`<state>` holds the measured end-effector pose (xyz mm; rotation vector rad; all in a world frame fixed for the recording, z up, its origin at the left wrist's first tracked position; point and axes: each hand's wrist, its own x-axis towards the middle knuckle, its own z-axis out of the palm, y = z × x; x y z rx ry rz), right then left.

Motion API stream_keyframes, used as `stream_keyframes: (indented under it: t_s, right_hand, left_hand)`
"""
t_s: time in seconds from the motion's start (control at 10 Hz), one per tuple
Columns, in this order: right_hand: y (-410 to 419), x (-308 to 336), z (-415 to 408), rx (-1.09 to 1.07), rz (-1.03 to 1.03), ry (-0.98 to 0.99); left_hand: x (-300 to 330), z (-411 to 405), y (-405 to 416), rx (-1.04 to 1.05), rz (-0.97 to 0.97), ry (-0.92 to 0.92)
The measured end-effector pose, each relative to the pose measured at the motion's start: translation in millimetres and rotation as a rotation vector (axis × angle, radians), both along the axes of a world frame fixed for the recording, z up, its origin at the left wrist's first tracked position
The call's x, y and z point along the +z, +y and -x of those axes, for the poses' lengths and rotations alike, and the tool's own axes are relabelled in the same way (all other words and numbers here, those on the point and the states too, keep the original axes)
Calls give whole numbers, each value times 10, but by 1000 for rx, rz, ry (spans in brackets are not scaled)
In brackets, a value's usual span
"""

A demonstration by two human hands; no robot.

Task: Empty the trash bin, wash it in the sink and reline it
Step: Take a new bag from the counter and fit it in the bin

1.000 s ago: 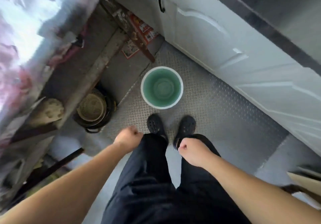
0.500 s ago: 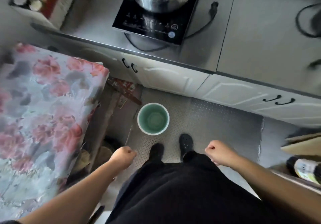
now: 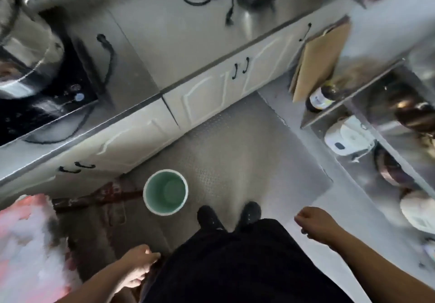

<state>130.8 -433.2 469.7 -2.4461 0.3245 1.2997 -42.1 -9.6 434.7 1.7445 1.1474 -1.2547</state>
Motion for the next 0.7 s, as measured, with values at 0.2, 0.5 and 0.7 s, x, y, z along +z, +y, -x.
stream_keyframes:
  t_s: [0.2,0.5,0.7]
  right_hand:
    - [-1022,-70,1082,-567,22,-32]
    - [-1837,-249,3076,-787,61,134]
    - [-2493,-239,3868,-920,85,234]
  left_hand:
    - [119,-984,-430,-80,-13,-54]
    - [391,-1507,-2538,-888,72,-351]
    - [500,-1008,-4160,-990,142,-314]
